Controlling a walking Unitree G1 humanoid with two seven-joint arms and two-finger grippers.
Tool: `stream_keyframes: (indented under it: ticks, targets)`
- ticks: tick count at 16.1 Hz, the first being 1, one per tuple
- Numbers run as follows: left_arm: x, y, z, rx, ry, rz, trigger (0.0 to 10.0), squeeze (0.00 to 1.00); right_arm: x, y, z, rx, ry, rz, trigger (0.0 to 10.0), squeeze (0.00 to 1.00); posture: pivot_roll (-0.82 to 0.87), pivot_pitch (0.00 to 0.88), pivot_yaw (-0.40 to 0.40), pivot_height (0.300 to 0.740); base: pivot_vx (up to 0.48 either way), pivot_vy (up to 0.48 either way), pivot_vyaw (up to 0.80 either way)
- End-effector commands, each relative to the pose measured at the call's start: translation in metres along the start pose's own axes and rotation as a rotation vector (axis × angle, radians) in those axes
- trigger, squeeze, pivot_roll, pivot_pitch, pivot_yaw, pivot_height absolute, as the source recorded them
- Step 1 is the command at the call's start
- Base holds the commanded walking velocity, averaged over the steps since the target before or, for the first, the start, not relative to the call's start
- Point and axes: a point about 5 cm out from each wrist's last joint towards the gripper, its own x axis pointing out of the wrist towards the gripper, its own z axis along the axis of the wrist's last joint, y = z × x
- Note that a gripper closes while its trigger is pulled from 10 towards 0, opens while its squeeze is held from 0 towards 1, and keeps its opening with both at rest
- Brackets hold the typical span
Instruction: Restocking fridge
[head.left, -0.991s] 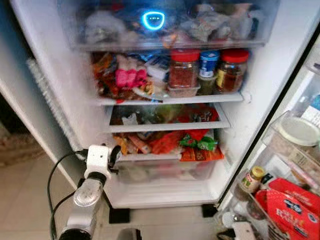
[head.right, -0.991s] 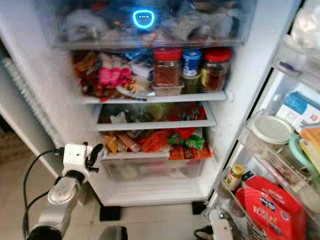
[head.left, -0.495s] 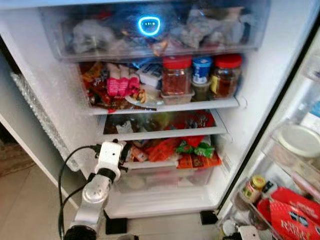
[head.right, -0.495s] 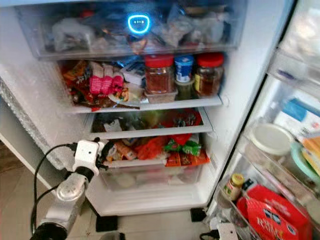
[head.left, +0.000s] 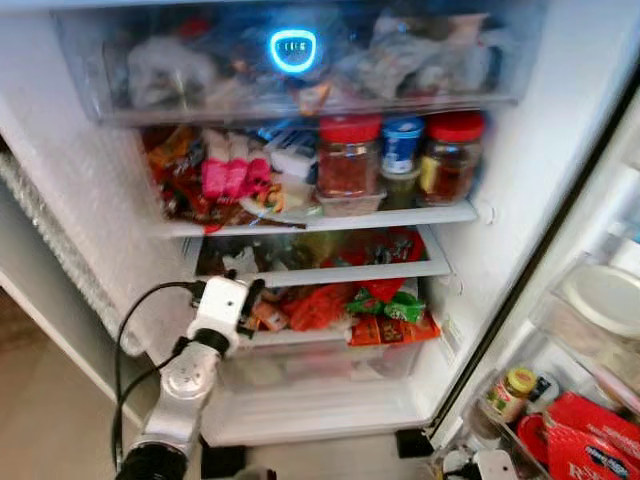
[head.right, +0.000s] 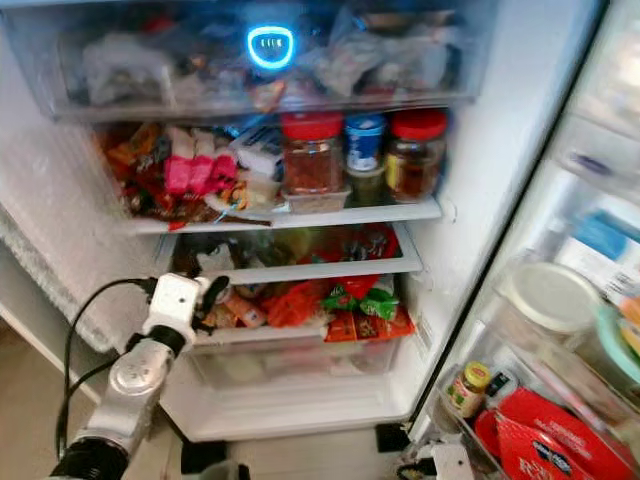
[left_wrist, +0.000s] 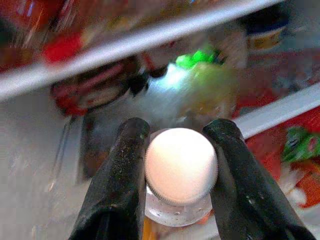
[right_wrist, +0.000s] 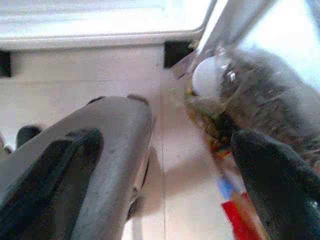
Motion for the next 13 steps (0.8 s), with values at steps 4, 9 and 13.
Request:
stream_keyframes:
  ticks: [4,9,13]
  targets:
    - [0.0072,0.0139,0.0045,0.008,-0.009,0.022,10.0,0.0,0.0039,0.0105,0.0048,0.028,-0.016,0.009,10.0,0.0,0.02,0.0,0.02,0.636,0.257,0.0,0.0]
    - [0.0072,0.0107,0.004,0.024,-0.013,0.026,10.0,0.0,0.0038,0.0096,0.0049,0.037,-0.016,0.001,10.0,0.0,0.02,0.0,0.014,0.636,0.205,0.0,0.0]
    - [0.0115,0.0129,0.0092,0.243,-0.021,0.029,10.0,0.0,0.0029,0.0048,0.0068,0.023,-0.01,-0.003,10.0,0.0,0.0,0.0,-0.017,0.636,0.0,0.0,0.0]
